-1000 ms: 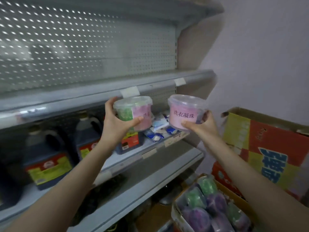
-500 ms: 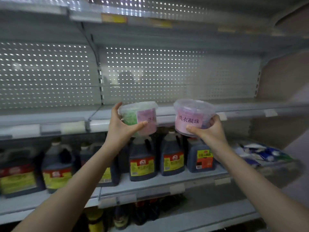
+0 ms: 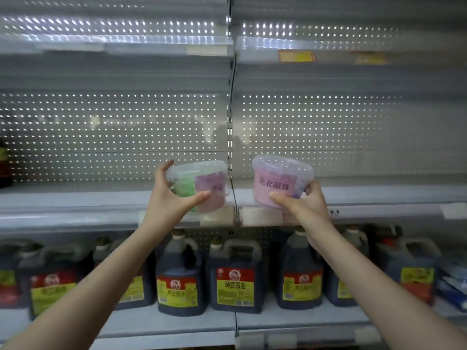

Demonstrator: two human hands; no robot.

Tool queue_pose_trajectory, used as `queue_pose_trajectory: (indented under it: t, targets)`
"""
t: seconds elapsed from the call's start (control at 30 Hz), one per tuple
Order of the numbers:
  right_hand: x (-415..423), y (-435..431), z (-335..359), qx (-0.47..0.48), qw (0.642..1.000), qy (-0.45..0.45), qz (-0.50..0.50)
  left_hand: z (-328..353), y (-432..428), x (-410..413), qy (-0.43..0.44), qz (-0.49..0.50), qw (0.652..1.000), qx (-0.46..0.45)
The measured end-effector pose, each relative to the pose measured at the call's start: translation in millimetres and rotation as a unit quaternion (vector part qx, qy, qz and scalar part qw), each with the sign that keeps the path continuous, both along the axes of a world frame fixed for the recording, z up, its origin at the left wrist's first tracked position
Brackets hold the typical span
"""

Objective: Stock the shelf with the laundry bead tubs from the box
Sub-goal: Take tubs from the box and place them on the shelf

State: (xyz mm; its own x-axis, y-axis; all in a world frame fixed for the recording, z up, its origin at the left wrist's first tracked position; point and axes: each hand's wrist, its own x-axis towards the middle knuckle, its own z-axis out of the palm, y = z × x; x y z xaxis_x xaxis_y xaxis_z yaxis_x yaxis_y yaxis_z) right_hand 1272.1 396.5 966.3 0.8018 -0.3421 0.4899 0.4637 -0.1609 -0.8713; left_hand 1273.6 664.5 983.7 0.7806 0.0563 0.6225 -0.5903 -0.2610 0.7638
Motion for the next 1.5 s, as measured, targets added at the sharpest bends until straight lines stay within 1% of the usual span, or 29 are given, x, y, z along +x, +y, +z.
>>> queue_pose_trajectory:
  t: [0.17,0.3,0.47,0.7,0.83,0.97,1.03,1.07,1.13,1.17,1.2,1.23,1.27,1.33,1.43,1.5]
  targets:
    - [25,23,12,-0.013,1.0,0.001,0.026,6,24,15,0.001,0.02,1.0,-0.01]
    - [46,37,25,-0.021,0.998,-0.001,0.054,10,39,19,-0.001,0.051,0.999,0.011]
    - [69,56,37,-0.045,0.995,0.009,0.083,18,57,30,0.004,0.077,0.997,0.006]
    - [96,77,41,-0.1,0.991,0.047,0.077,25,89,75,0.045,0.071,0.996,0.005]
    - [110,86,40,-0.129,0.988,0.063,0.055,29,103,104,0.07,0.047,0.996,0.042]
    - [129,101,45,-0.186,0.975,0.091,0.076,26,114,130,0.1,0.006,0.993,0.068]
    - [134,109,40,-0.247,0.956,0.132,0.092,26,117,141,0.127,-0.009,0.985,0.116]
    - [138,110,37,-0.272,0.945,0.153,0.092,27,120,147,0.137,0.003,0.977,0.161]
    - [137,111,34,-0.318,0.931,0.167,0.063,31,125,155,0.146,0.074,0.953,0.255]
    - [134,112,35,-0.343,0.924,0.171,0.017,34,128,157,0.141,0.118,0.94,0.287]
    - [129,114,38,-0.367,0.912,0.177,-0.055,36,130,158,0.131,0.151,0.931,0.304]
    - [125,117,40,-0.383,0.898,0.177,-0.125,38,129,158,0.113,0.17,0.928,0.312]
    - [124,118,40,-0.384,0.894,0.161,-0.168,39,129,160,0.093,0.176,0.928,0.315]
    - [128,123,41,-0.349,0.915,0.124,-0.163,42,127,166,0.081,0.164,0.934,0.307]
    - [143,128,36,-0.289,0.941,0.12,-0.126,44,128,179,0.111,0.138,0.945,0.276]
    - [152,131,34,-0.285,0.945,0.113,-0.115,42,130,185,0.126,0.109,0.951,0.261]
